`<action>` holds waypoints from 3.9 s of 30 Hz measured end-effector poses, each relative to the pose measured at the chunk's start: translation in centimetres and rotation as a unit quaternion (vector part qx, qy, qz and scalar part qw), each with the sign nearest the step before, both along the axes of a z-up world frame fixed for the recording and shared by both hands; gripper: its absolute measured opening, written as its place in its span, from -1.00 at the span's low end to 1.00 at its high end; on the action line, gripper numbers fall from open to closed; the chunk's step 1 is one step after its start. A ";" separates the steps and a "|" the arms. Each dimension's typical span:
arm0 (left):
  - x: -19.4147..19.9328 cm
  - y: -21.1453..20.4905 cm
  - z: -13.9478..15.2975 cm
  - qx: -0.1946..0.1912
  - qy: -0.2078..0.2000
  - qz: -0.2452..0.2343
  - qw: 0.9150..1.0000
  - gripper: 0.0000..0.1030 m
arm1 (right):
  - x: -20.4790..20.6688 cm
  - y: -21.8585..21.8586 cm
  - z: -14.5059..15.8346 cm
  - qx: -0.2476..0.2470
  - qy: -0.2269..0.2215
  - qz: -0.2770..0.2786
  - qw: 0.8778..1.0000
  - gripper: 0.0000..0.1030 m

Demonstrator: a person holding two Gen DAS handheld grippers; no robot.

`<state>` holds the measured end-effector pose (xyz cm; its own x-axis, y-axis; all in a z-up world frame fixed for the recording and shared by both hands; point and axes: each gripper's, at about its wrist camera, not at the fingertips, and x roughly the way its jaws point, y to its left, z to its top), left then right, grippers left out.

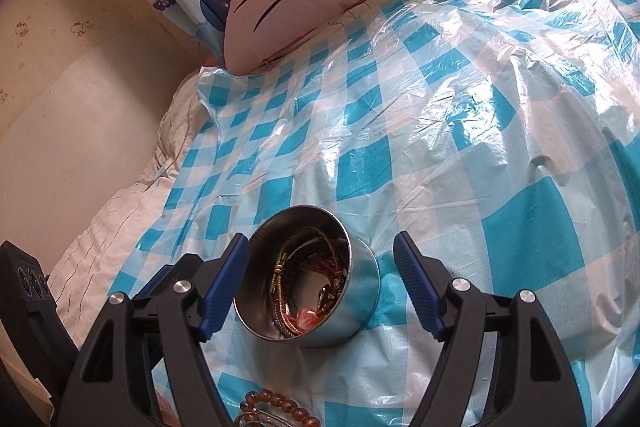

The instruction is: Organize jewelry

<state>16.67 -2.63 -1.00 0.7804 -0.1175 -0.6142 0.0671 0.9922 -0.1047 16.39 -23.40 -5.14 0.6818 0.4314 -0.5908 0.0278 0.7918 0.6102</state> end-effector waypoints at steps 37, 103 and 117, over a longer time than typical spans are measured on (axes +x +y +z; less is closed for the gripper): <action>-6.4 3.4 -1.5 -0.023 0.064 0.031 0.997 0.31 | -10.1 -0.1 -0.9 0.002 0.042 0.127 0.991 0.43; -11.8 0.7 -2.1 0.002 0.102 -0.061 0.993 -0.87 | -10.9 3.2 -1.3 -0.024 0.072 0.191 0.979 0.06; -11.9 2.1 -1.6 -0.042 0.088 -0.049 0.994 -0.87 | -12.2 0.0 0.9 0.049 -0.007 0.148 0.988 -0.90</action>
<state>4.78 -0.53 -2.58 0.6438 -0.2444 -0.7252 0.1364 0.9691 -0.2055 4.14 -23.45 -4.24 0.5250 0.6678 -0.5277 -0.2044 0.7008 0.6834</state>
